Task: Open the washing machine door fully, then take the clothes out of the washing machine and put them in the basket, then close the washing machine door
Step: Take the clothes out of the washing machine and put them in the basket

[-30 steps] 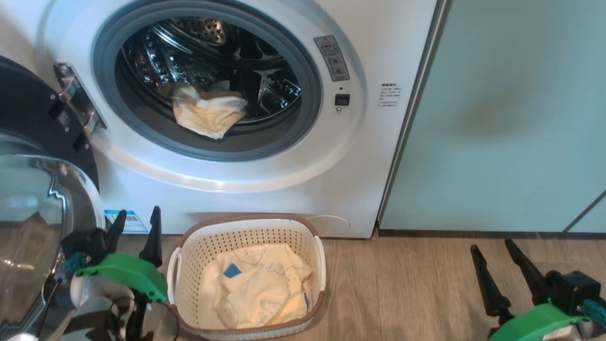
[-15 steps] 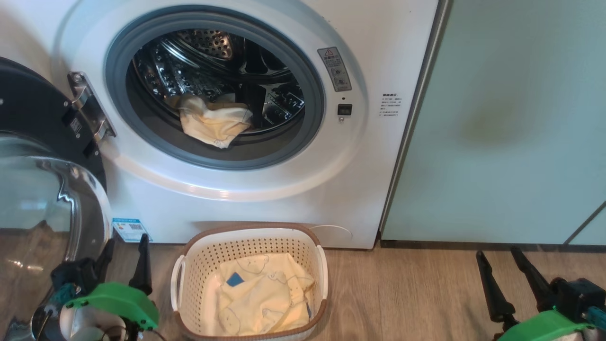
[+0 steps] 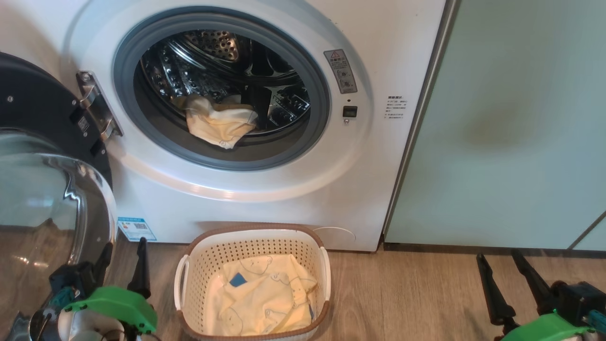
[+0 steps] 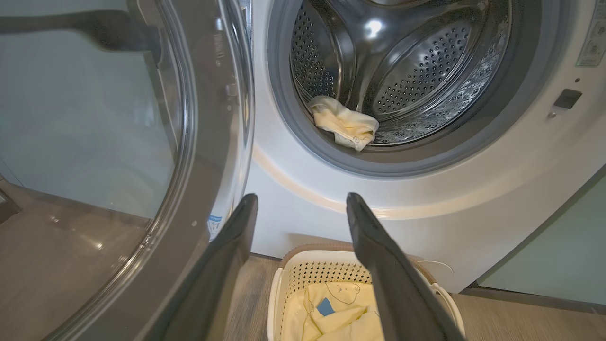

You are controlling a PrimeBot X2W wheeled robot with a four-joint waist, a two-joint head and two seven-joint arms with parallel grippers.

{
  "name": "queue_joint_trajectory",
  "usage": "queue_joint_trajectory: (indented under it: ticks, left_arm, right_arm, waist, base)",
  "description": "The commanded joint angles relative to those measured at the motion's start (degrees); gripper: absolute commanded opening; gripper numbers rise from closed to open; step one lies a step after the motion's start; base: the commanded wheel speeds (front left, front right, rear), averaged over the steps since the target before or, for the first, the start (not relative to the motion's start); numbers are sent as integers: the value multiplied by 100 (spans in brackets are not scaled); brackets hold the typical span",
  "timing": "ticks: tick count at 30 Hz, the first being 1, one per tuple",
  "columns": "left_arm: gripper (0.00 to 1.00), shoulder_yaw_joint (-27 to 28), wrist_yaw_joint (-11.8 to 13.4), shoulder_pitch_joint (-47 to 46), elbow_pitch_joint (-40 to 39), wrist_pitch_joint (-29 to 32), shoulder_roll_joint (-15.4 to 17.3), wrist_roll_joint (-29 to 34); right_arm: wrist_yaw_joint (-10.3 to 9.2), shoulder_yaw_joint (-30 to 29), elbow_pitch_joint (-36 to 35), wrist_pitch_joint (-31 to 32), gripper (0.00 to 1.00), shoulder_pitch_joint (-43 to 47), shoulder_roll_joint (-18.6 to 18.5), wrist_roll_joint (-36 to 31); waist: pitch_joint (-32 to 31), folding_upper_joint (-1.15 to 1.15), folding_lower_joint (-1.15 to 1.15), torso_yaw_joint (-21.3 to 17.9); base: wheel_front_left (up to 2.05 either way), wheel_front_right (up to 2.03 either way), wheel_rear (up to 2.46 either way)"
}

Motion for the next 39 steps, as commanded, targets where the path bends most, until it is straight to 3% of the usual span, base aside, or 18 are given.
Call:
queue_joint_trajectory:
  ticks: [1, 39]
  left_arm:
    - [100, 268, 36, -142, -200, -53, 120, 49]
    - [100, 116, 180, -7, -387, -38, 181, -6]
  right_arm:
    - [25, 78, -190, -56, 100, -147, -15, -28]
    - [25, 116, -164, -56, 100, -129, -19, -31]
  waist:
    - [4, 0, 0, 4]
    - [-5, 0, 0, -3]
  base:
    - [0, 0, 0]
    - [0, 0, 0]
